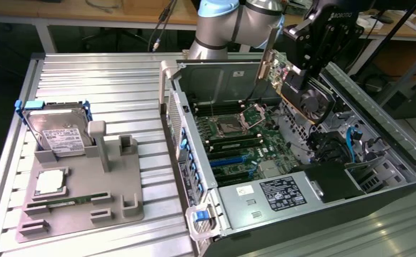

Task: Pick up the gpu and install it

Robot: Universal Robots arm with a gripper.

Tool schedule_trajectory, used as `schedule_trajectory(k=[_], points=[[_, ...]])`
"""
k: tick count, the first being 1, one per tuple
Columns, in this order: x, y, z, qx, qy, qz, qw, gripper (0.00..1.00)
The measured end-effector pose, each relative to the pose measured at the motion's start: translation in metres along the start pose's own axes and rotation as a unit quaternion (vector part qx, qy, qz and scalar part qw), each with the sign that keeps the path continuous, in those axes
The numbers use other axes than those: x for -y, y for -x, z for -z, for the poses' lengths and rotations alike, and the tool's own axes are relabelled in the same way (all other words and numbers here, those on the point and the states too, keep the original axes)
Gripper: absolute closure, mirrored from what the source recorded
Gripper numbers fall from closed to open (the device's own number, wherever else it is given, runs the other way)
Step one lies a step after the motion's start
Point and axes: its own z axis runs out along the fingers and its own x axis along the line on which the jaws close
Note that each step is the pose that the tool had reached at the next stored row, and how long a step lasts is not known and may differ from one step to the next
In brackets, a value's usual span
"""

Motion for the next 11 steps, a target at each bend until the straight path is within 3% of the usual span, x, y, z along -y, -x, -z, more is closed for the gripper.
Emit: schedule_trajectory(k=[1,2,3,4,5,6,9,11], points=[[0.0,0.0,0.0,0.0014,0.0093,0.0,1.0,0.73],[-0.0001,0.0001,-0.0001,0.0038,0.0261,-0.001,0.9997,0.73],[0.0,0.0,0.0,0.0049,0.0338,-0.002,0.9994,0.73],[0.0,0.0,-0.0001,0.0055,0.0383,-0.002,0.9993,0.73],[-0.0001,0.0,-0.0001,0.0056,0.0385,-0.002,0.9992,0.73],[0.0001,0.0,-0.0001,0.0059,0.0409,-0.002,0.9991,0.73],[0.0002,0.0,-0.0002,0.0086,0.0613,-0.003,0.9981,0.73],[0.0001,0.0,-0.0002,0.0089,0.0631,-0.003,0.998,0.73]])
